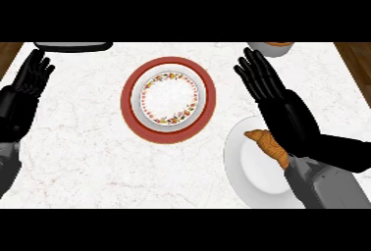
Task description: Pick the croissant from the plate and place it in the plate
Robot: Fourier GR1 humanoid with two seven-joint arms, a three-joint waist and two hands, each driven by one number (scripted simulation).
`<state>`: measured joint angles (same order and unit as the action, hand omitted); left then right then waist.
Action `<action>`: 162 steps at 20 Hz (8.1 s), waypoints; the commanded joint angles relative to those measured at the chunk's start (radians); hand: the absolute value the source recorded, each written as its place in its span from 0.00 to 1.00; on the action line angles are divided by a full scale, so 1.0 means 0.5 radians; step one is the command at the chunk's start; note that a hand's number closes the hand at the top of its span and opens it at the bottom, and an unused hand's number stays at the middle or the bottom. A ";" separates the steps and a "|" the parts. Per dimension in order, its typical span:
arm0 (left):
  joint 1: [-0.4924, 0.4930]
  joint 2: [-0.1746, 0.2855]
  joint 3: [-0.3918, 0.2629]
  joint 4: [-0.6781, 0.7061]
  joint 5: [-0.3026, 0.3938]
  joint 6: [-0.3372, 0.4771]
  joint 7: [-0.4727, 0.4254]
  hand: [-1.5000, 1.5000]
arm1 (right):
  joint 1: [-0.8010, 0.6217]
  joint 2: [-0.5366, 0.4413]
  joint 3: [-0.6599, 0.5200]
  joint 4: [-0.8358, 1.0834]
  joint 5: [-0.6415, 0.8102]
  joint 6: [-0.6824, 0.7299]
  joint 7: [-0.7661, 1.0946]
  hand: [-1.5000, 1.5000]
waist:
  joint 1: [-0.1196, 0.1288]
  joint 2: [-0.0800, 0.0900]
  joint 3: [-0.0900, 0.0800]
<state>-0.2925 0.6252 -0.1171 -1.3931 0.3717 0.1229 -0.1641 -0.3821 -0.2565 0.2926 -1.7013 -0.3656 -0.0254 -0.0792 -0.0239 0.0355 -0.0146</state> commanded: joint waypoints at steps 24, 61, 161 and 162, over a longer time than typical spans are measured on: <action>0.036 -0.392 -0.275 0.147 -0.071 0.229 0.460 0.50 | -0.287 -1.101 0.435 1.128 1.174 1.185 -1.884 0.00 | 0.157 -0.029 0.042; 0.237 -0.518 -0.021 -0.036 -0.294 0.105 0.620 0.50 | -0.663 -0.546 0.784 2.083 2.626 0.260 -1.923 0.00 | 0.067 -0.069 0.030; 0.094 -0.764 0.229 0.116 -0.573 -0.065 0.669 0.50 | -0.978 0.513 -0.001 1.771 0.518 -0.325 -0.223 0.00 | 0.058 -0.066 0.029; 0.224 -0.716 0.249 0.009 -0.556 -0.113 0.661 0.50 | -1.027 0.479 -0.095 1.838 0.507 -0.287 -0.294 0.00 | 0.068 -0.067 0.029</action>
<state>-0.1903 0.2719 0.0006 -1.3823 0.1055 0.0728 0.1615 -0.8724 -0.0054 0.3161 -0.8388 -0.1074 -0.2355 -0.1625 0.0085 0.0021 0.0003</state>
